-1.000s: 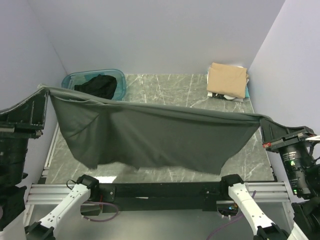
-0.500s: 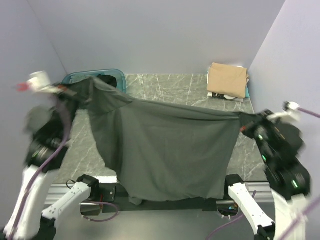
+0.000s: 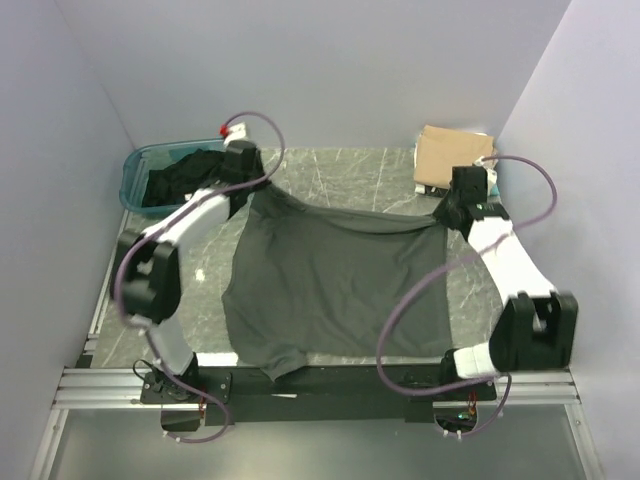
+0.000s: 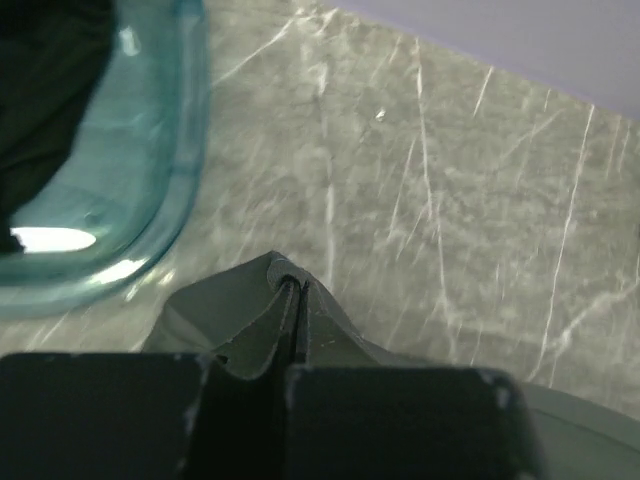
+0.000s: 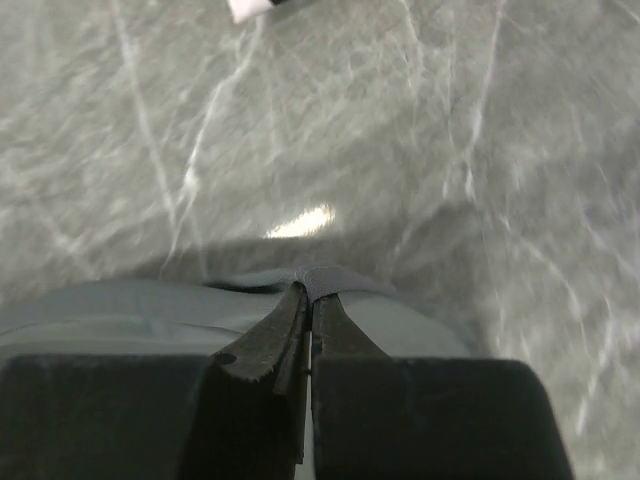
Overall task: Fold and stack the t-shirts
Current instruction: Flatten the tshirt out, then fold the tshirt
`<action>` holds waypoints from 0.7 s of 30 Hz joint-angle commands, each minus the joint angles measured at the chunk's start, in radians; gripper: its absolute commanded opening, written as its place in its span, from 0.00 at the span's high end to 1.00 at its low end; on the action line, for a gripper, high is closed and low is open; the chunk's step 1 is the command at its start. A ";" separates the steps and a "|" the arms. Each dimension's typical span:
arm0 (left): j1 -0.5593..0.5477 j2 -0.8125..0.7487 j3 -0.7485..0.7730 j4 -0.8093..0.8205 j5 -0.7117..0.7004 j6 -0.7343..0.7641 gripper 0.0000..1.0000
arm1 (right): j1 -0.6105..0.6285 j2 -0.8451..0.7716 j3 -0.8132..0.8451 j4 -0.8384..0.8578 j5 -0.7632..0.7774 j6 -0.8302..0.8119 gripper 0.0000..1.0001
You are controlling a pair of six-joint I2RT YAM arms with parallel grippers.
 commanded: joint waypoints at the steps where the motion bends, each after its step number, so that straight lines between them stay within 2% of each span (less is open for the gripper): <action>1: 0.004 0.150 0.224 0.096 0.036 0.044 0.99 | -0.032 0.148 0.104 0.143 -0.041 -0.062 1.00; 6: 0.004 0.316 0.398 0.037 0.047 0.050 0.99 | -0.086 0.357 0.242 0.140 -0.082 -0.087 1.00; 9: 0.004 0.364 0.427 0.022 0.047 0.047 0.99 | -0.095 0.422 0.290 0.143 -0.088 -0.093 1.00; 15: 0.004 0.344 0.388 0.033 0.040 0.035 0.99 | -0.121 0.498 0.354 0.124 -0.122 -0.099 1.00; 18: 0.003 0.297 0.337 0.025 0.050 0.014 0.99 | -0.120 0.485 0.342 0.121 -0.131 -0.102 1.00; 21: -0.007 0.220 0.219 0.027 0.044 -0.023 0.99 | -0.120 0.454 0.305 0.127 -0.153 -0.105 1.00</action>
